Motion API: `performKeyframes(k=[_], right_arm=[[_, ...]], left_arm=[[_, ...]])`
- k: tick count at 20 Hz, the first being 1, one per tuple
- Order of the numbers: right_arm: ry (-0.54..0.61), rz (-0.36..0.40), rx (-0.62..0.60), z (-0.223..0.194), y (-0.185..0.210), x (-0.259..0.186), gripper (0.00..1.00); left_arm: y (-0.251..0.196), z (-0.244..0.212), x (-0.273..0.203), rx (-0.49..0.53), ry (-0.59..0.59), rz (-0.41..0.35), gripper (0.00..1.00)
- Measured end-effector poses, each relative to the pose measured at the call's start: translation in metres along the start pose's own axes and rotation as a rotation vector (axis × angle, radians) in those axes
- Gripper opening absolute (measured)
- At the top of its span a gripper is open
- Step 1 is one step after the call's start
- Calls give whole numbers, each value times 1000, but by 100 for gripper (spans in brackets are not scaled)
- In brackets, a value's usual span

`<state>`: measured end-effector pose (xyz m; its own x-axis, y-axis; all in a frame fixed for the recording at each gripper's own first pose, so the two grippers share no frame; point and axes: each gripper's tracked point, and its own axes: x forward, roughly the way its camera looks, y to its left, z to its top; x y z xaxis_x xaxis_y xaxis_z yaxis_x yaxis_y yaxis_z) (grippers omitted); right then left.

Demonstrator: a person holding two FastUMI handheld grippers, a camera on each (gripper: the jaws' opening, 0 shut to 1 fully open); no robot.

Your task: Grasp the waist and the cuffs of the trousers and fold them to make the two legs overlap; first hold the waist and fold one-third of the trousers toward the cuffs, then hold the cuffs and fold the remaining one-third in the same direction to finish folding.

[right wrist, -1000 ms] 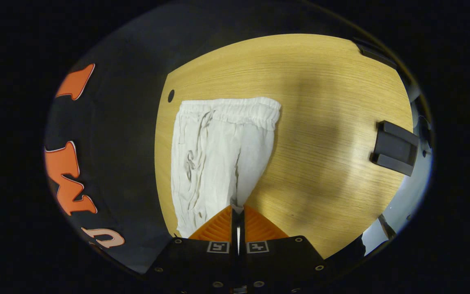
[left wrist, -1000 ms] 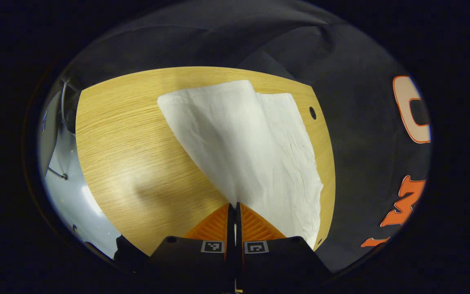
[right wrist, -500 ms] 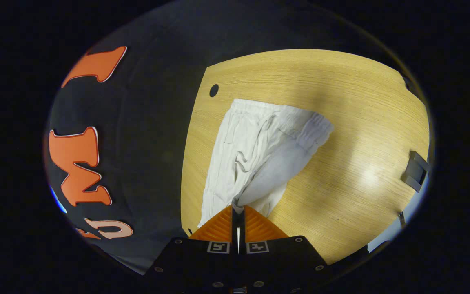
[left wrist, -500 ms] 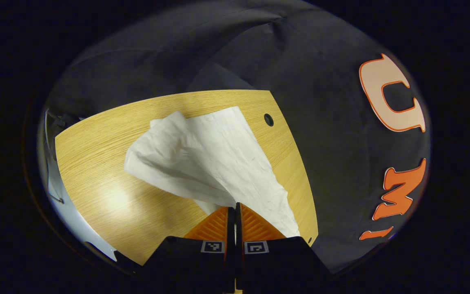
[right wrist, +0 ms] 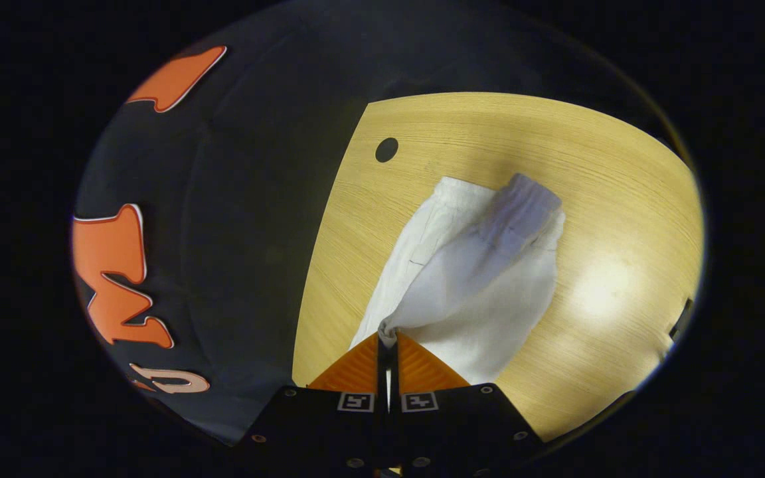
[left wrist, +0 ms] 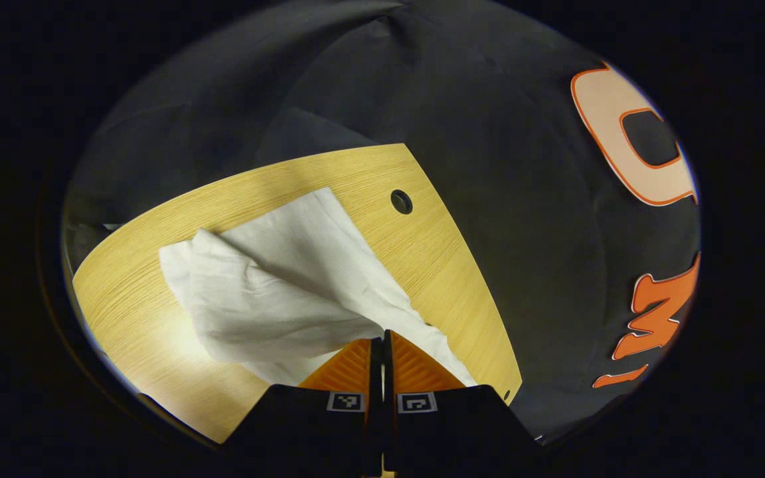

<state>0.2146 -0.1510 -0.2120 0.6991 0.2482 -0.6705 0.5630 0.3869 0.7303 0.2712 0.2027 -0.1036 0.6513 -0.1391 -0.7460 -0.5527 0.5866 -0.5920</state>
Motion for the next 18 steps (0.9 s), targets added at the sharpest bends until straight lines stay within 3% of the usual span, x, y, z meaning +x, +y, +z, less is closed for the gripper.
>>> performKeyframes(k=[5,10,11,12,13,15,16,17,18], right_arm=[[23,-31,0,18,24,47,1],[55,-67,-69,20,30,63,1],[54,-71,-73,20,33,62,1],[57,-66,-73,16,34,64,7],[61,-61,-73,14,35,63,11],[56,-43,-91,13,38,58,31],[52,-31,-101,12,40,55,47],[44,-26,-117,12,41,50,66],[38,-30,-136,11,39,48,78]], left_arm=[[-14,18,60,89,53,47,5],[-20,32,85,176,65,66,7],[-23,31,86,182,67,55,0],[-28,29,85,181,74,43,25],[-30,26,83,181,78,34,41],[-34,21,78,174,85,17,74],[-34,22,78,184,81,23,90],[-34,22,77,190,71,26,99],[-34,24,74,191,64,25,99]])
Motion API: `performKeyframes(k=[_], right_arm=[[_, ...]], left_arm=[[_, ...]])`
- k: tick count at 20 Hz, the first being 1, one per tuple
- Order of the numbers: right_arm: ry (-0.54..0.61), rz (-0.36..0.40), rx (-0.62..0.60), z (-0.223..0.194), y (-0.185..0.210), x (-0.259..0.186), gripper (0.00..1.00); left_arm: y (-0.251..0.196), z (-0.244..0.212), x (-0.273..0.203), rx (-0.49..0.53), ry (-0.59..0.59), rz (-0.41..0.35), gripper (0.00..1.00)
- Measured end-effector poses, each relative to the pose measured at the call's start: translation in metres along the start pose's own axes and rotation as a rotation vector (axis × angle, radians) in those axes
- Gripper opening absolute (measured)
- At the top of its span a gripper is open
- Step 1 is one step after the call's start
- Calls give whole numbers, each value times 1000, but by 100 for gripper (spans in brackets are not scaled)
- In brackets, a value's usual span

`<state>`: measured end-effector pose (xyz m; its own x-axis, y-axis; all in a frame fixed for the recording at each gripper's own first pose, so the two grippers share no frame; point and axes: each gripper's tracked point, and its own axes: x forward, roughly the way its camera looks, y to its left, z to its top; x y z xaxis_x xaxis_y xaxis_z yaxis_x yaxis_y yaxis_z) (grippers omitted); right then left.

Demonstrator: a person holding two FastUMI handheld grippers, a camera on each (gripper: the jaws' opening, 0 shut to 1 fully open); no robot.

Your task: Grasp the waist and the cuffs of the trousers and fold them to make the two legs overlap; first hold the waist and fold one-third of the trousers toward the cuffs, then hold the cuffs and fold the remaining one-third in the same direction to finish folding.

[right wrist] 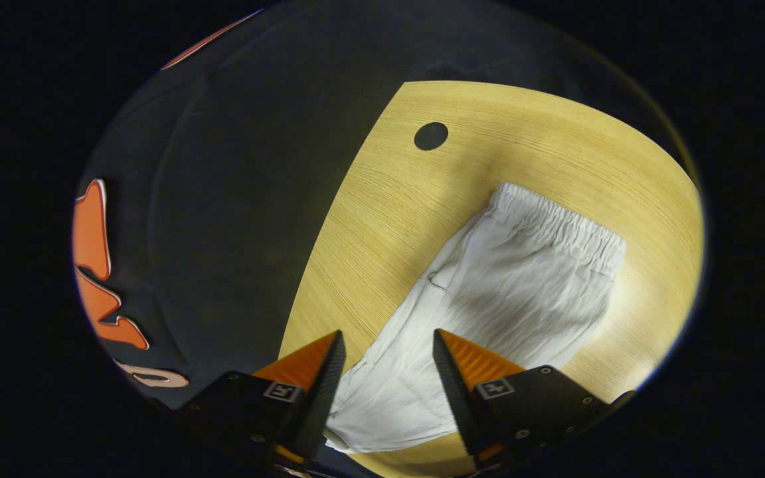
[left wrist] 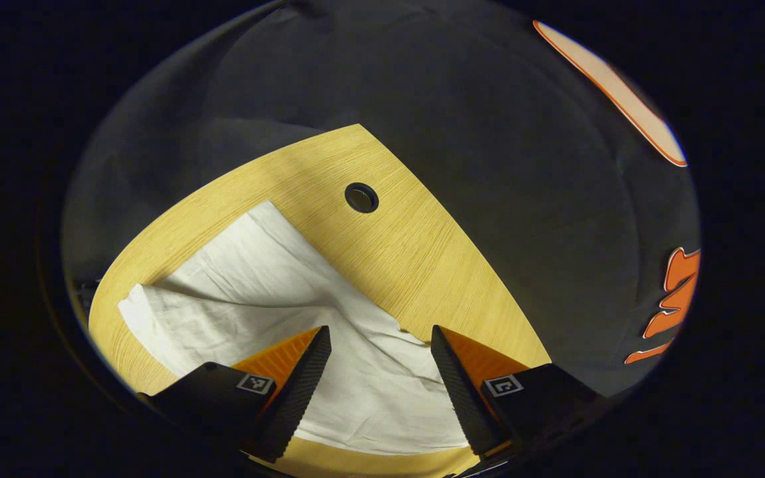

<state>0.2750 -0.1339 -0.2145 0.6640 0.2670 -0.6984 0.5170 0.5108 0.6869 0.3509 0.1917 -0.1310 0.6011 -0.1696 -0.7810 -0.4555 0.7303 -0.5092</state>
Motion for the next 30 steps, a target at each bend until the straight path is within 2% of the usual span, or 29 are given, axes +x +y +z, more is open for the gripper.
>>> performKeyframes(k=[1,2,3,6,9,10,13,14,19,24,25,26,30], right_arm=[[-6,-6,-18,-1,-3,-5,90],[-9,-5,-28,-5,-5,-7,98],[-10,0,-29,-7,-6,-12,100],[-8,17,-18,-17,-14,-24,98],[-35,-8,-44,-15,-39,-35,98],[-53,-21,-50,-11,-48,-40,98],[-90,-48,-39,0,-76,-55,100],[-98,-59,-31,3,-88,-59,98],[-116,-109,19,13,-140,-65,98],[-119,-143,66,29,-172,-54,98],[-114,-142,73,32,-173,-50,98],[-107,-137,82,35,-174,-46,97],[-74,-137,125,40,-175,-25,96]], left_arm=[[1,0,-1,1,-3,-3,100],[0,-1,-2,-3,-1,-9,100],[-2,-1,-3,-10,-2,-23,100],[1,2,-25,0,-36,-17,100],[-1,7,-44,44,-98,-29,96],[-3,9,-50,65,-120,-39,100],[-4,15,-67,174,-198,-50,100],[-4,16,-70,206,-220,-52,100],[-4,7,-88,309,-286,-49,99],[-2,5,-111,313,-386,-43,99],[-2,3,-115,318,-409,-36,96],[-2,4,-117,320,-429,-31,99],[4,6,-123,291,-469,-4,99]])
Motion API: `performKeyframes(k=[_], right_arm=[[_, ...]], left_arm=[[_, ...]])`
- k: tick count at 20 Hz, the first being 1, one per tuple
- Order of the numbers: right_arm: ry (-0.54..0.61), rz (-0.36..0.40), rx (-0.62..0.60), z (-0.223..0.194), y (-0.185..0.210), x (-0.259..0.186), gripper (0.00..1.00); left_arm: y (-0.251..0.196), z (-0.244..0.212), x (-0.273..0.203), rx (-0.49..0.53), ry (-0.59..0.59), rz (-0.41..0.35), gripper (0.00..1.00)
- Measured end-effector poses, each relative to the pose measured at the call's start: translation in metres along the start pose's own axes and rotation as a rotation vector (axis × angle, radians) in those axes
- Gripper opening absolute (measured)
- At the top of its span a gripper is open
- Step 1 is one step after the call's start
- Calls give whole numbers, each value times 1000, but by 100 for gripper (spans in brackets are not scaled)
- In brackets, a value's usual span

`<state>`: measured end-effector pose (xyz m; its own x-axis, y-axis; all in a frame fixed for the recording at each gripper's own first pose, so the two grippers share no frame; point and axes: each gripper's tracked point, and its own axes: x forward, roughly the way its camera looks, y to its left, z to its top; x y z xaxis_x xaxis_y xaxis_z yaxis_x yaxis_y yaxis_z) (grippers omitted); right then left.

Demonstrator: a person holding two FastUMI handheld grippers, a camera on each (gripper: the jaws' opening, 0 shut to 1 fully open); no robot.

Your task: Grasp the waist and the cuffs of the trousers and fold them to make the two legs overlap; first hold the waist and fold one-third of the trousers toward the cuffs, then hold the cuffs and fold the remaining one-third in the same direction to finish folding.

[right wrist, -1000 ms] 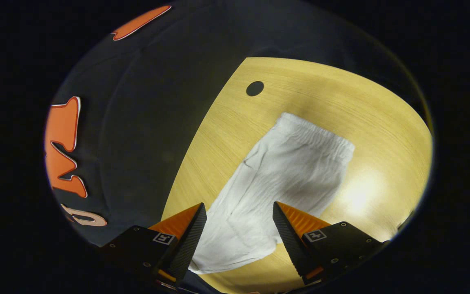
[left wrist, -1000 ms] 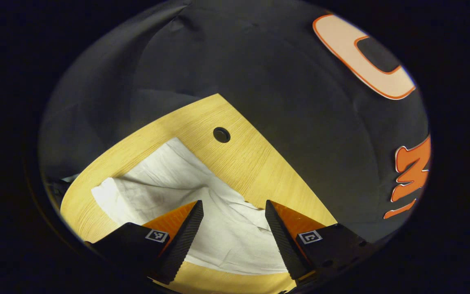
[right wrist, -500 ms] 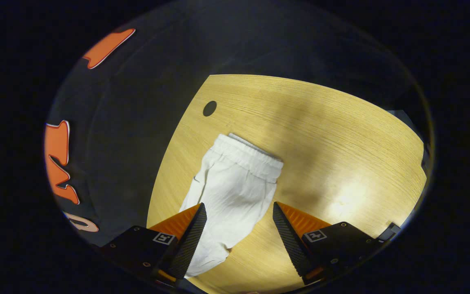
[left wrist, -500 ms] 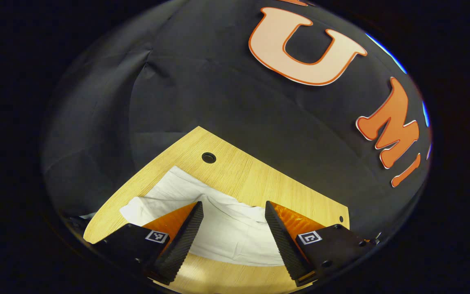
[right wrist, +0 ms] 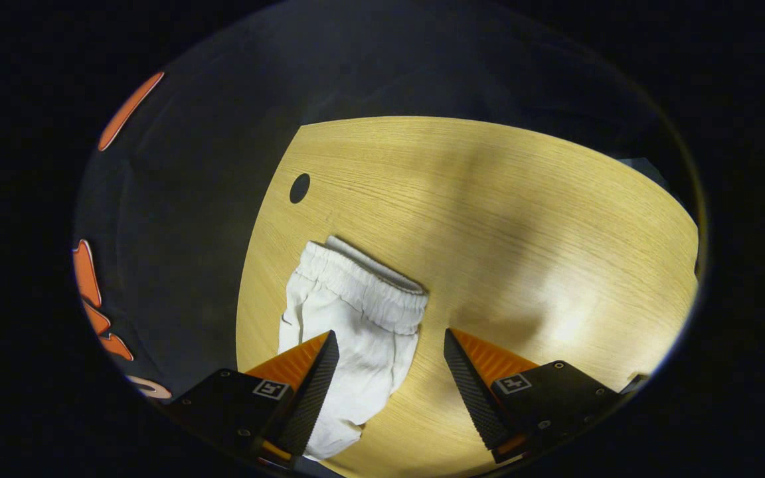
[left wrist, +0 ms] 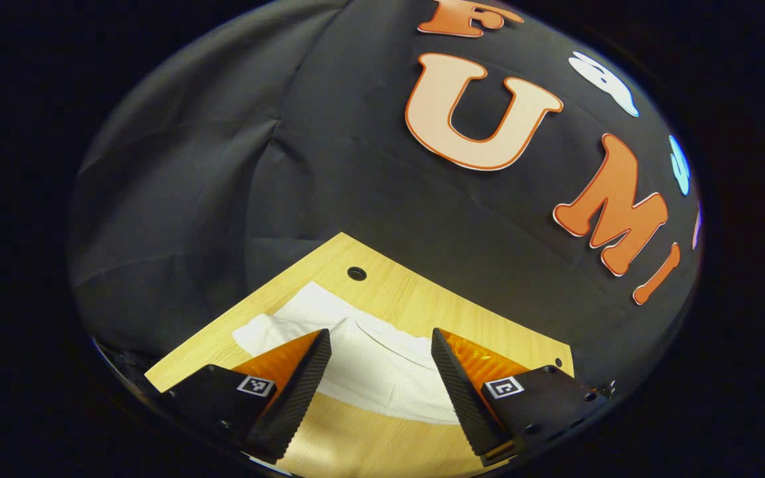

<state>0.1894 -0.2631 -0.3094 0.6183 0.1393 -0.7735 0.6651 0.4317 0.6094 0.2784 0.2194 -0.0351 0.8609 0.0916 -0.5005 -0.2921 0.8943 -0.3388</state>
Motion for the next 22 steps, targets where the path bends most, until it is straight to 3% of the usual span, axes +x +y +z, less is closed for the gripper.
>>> performKeyframes(k=[3,4,6,7,9,11,12,14,17,22], right_arm=[[4,-14,11,4,2,14,90],[5,-15,13,5,2,17,80],[10,-26,11,6,-1,21,70],[4,-31,13,8,-5,22,66],[3,-26,14,8,-6,24,39],[7,-20,24,10,-4,25,29],[7,-16,24,11,-1,26,17],[-3,-4,0,11,0,26,7],[-47,14,-108,17,5,15,3],[-115,76,-216,15,46,-14,2]], left_arm=[[-1,-5,-2,-9,-19,49,99],[-2,-8,-2,-15,-22,61,99],[-5,-12,-3,-34,-19,79,95],[-4,-15,-5,-45,-15,84,99],[-2,-16,-6,-59,-22,96,99],[-3,-17,-7,-66,-24,107,99],[-4,-17,-7,-71,-24,108,99],[-3,-18,-7,-76,-22,107,99],[-4,-18,-6,-71,-12,101,99],[-5,-19,-2,-73,18,63,99]])
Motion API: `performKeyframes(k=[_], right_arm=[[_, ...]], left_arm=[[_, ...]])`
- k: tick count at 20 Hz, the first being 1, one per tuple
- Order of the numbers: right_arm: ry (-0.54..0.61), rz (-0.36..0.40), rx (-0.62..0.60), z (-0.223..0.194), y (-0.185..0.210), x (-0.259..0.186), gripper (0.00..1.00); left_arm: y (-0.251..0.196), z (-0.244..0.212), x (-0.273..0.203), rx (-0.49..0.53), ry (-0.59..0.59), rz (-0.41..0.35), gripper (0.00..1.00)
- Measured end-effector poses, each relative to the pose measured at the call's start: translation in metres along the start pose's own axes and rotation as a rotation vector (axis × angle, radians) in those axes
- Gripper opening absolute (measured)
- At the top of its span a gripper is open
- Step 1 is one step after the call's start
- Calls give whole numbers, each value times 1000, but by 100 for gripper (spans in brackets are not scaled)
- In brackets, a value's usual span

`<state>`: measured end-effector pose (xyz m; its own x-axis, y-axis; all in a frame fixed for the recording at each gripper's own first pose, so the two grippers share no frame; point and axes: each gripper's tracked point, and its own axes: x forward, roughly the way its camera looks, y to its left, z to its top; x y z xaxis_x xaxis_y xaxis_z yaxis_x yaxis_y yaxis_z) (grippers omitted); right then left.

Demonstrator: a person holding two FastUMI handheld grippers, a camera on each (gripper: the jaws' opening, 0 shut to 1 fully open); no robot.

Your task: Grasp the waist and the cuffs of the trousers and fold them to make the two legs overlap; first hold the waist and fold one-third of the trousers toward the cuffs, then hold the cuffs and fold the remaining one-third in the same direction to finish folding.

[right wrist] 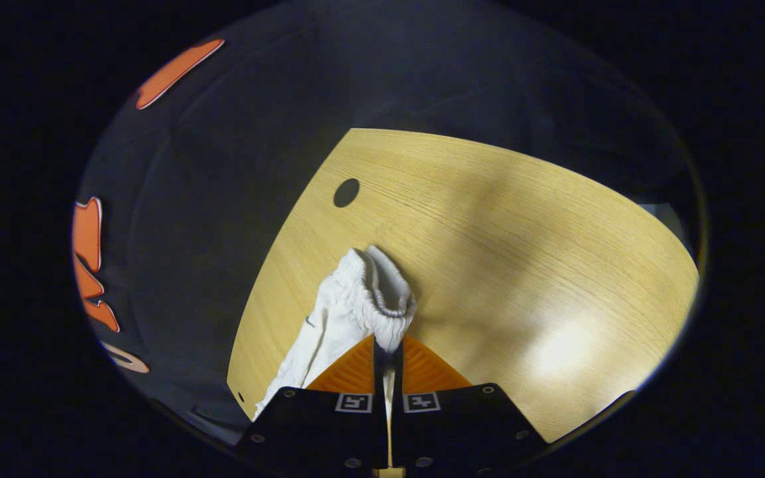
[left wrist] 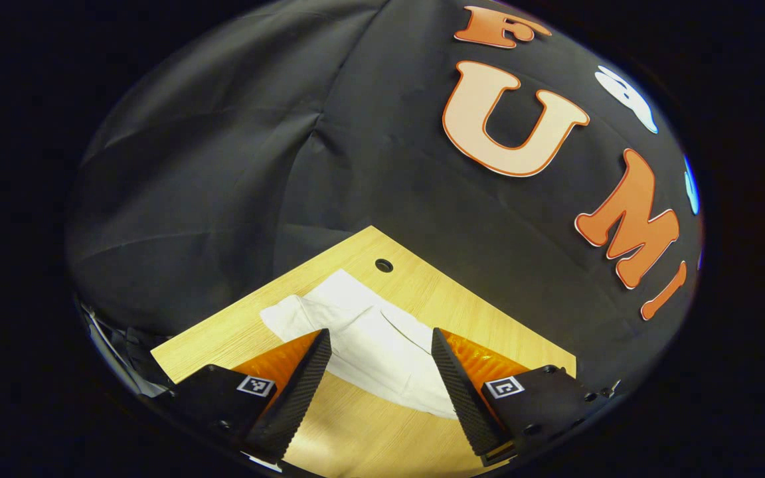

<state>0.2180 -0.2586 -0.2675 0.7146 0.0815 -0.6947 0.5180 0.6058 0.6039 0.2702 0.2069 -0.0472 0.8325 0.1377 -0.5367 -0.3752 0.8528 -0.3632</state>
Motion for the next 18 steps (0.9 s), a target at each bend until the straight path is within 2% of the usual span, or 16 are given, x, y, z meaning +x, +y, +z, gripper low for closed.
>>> performKeyframes(k=[2,5,8,9,10,12,16,17,18], right_arm=[[-29,-9,-68,0,12,-8,3],[-47,38,-135,-2,41,-20,2],[-48,72,-177,13,49,-45,2],[-49,75,-208,18,53,-51,2],[-56,77,-239,29,61,-63,2],[-68,92,-284,45,68,-81,2],[-70,124,-365,36,63,-69,2],[-70,131,-384,36,64,-69,2],[-67,144,-401,37,64,-69,2]], left_arm=[[0,0,3,-3,11,-24,99],[3,2,6,-6,28,-48,100],[9,9,5,-7,34,-69,100],[11,11,5,-9,37,-72,96],[13,13,4,-12,40,-77,100],[19,18,2,-21,45,-80,99],[17,14,2,-34,59,-84,100],[17,14,2,-33,61,-84,96],[17,14,3,-33,64,-83,99]])
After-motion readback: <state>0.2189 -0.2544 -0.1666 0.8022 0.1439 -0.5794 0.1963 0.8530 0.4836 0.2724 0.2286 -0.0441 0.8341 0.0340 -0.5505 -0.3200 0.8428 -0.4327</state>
